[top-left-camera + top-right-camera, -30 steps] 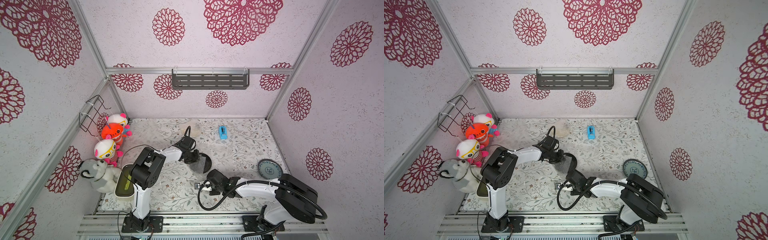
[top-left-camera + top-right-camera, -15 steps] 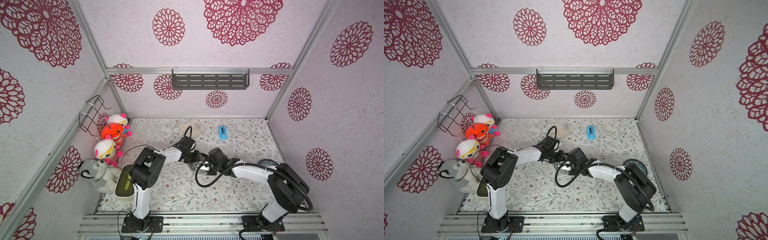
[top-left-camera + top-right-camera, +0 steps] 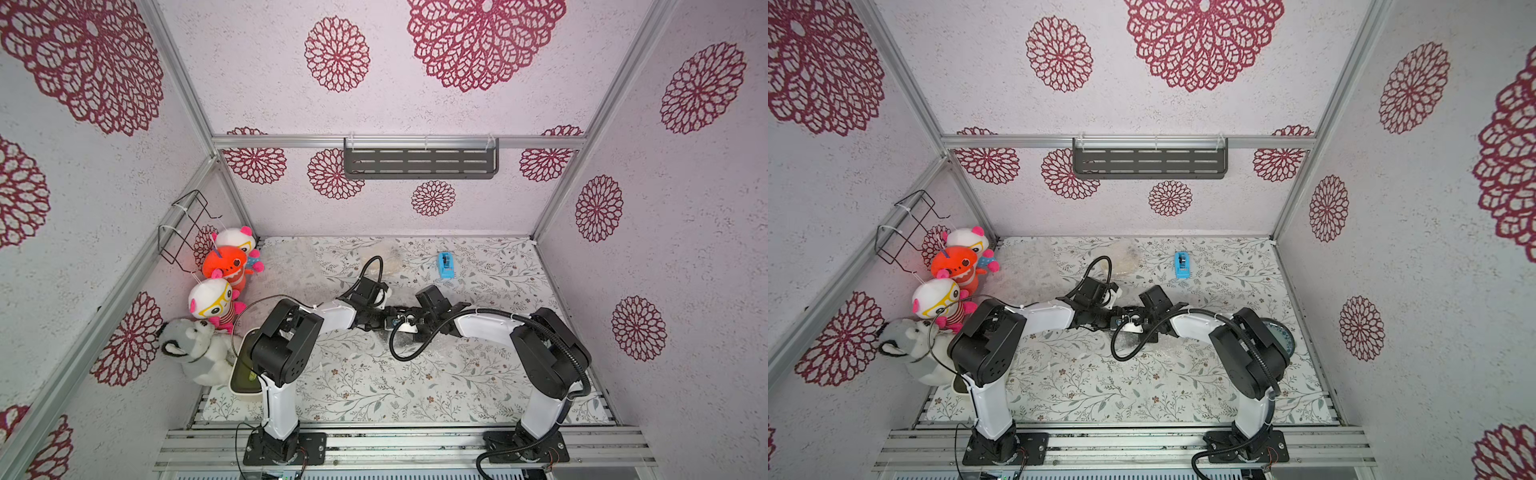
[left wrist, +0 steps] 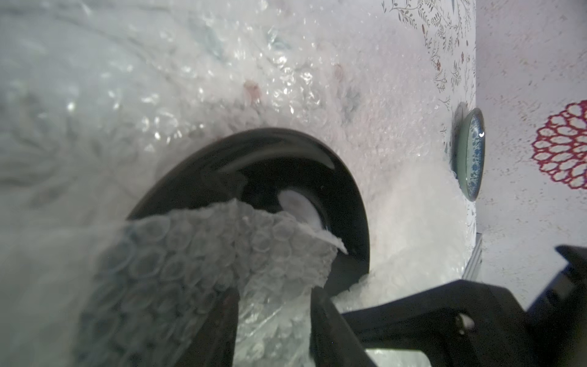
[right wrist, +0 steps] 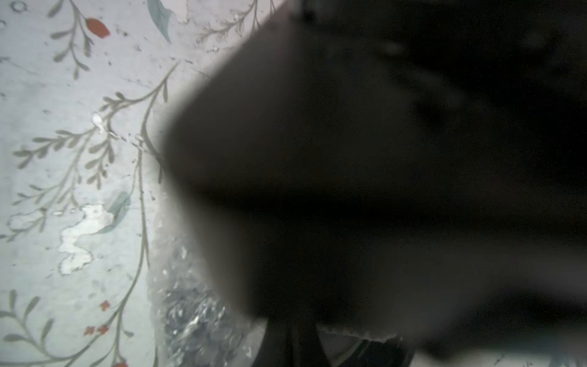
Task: Wrap dinner plates in bubble wrap
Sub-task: Wrap the plate in the bubble wrap.
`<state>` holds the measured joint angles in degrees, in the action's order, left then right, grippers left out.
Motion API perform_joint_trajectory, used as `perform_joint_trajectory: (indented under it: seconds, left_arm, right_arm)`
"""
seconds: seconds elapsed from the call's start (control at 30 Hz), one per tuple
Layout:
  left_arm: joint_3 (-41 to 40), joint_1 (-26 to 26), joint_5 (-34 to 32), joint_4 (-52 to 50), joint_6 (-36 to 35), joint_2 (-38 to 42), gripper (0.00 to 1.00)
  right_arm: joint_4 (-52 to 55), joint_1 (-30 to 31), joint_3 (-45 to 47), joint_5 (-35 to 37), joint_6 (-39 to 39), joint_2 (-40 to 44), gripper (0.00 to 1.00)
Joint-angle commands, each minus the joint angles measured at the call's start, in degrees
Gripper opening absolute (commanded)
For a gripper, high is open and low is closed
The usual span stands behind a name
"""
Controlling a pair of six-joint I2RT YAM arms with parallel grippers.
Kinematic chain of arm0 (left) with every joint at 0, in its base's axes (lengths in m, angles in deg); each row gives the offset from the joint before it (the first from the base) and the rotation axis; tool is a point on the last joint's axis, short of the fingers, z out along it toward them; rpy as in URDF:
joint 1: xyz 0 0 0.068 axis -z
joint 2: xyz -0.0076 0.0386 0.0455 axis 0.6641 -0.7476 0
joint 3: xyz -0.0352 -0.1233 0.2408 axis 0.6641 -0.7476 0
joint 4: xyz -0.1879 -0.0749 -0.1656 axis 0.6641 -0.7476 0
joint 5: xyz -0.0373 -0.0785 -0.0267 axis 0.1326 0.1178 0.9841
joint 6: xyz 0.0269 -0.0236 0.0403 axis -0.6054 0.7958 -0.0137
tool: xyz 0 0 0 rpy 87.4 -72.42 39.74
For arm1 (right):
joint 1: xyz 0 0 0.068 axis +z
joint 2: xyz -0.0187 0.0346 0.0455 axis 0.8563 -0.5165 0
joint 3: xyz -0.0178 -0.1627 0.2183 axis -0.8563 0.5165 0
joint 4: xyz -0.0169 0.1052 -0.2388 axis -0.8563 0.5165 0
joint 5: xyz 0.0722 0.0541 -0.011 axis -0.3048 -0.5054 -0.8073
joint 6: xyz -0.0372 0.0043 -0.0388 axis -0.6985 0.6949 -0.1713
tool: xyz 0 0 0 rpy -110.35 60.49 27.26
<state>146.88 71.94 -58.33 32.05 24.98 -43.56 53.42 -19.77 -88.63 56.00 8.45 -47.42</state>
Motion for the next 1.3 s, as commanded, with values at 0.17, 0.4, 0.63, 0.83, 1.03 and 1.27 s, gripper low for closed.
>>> perform_joint_trajectory:
  seconds: [0.17,0.4,0.63,0.83,1.03,1.27]
  left_arm:
    - [-2.8,-1.5,7.7,1.7,-4.5,4.7,0.54]
    - [-1.6,-3.1,11.0,3.2,-4.8,2.6,0.56]
    - [-0.1,-1.7,11.4,2.6,-9.2,1.5,0.54]
    - [2.0,-1.3,10.9,-3.4,-14.6,-1.6,0.50]
    - [3.7,-0.4,10.1,-8.2,-18.5,-2.6,0.46]
    - [3.9,0.5,9.0,-9.4,-18.8,-5.7,0.11]
  right_arm:
    - [2.7,-1.1,0.4,1.2,0.3,-1.1,0.00]
    - [2.0,-2.4,1.4,-0.8,1.3,0.2,0.00]
    - [2.5,-3.2,-0.3,-3.4,2.9,-1.0,0.00]
    - [2.4,-3.4,-1.7,-4.7,4.3,-1.7,0.00]
    - [1.5,-3.6,-2.2,-5.6,5.8,-1.8,0.00]
    - [-2.8,-4.6,-1.2,-6.5,11.9,1.2,0.00]
